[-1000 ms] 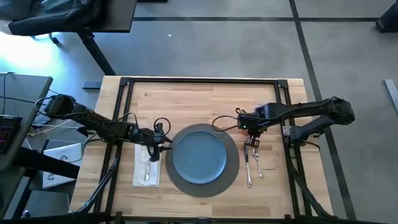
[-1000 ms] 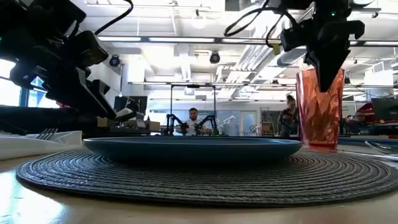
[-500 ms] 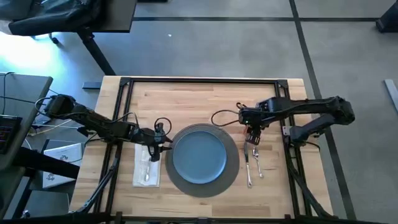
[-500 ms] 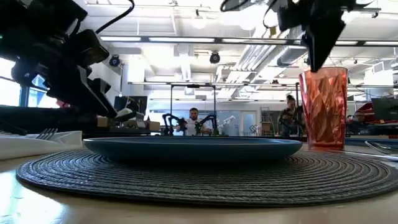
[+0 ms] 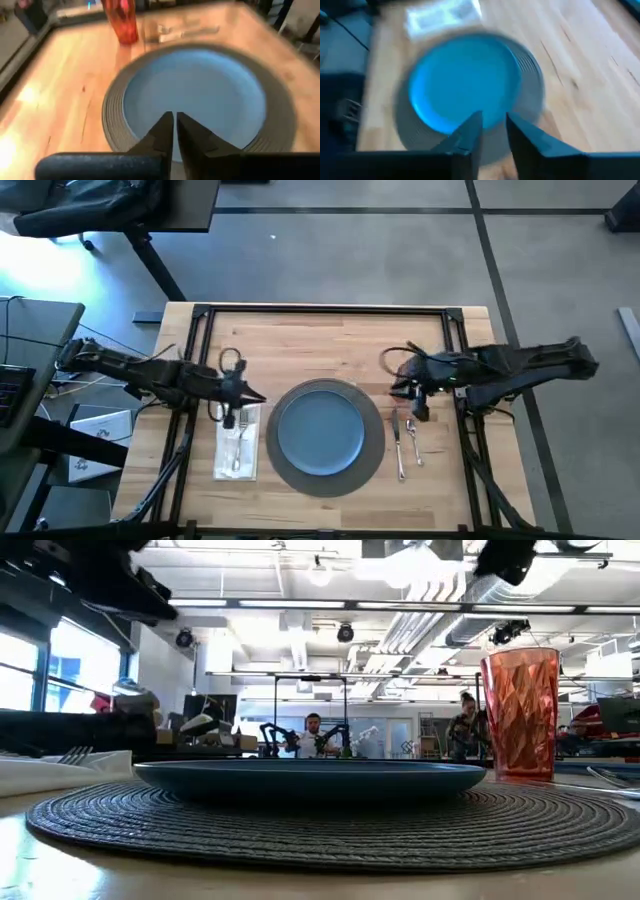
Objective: Set table place
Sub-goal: Adjust the orange cup
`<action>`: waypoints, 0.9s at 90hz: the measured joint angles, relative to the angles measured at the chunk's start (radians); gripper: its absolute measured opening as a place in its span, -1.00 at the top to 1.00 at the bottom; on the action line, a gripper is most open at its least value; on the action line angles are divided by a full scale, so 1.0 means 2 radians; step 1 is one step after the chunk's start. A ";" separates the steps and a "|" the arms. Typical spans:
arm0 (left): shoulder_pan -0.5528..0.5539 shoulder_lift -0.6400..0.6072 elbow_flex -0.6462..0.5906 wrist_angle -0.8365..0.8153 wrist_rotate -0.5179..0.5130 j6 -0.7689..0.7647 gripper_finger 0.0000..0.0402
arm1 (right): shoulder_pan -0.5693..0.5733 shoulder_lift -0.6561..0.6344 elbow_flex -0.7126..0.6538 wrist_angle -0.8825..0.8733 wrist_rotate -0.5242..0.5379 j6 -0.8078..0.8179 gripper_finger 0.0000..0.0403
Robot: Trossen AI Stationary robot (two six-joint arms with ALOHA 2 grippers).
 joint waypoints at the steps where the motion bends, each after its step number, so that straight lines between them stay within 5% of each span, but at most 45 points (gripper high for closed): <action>1: 0.001 -0.005 -0.002 0.001 0.000 0.000 0.95 | 0.002 -0.007 -0.009 0.010 0.000 -0.001 0.79; 11: 0.021 -0.052 -0.027 -0.002 0.001 -0.002 0.97 | 0.006 -0.068 -0.093 0.108 -0.005 -0.017 0.97; 42: 0.101 -0.089 -0.055 0.014 0.097 -0.028 1.00 | 0.002 -0.208 -0.277 0.290 -0.030 -0.027 0.99; 66: 0.114 -0.088 -0.055 -0.003 -0.016 -0.066 1.00 | 0.002 -0.238 -0.291 0.249 -0.029 0.014 1.00; 81: 0.114 -0.088 -0.055 0.018 -0.031 -0.072 1.00 | 0.002 -0.237 -0.291 0.262 -0.029 -0.001 1.00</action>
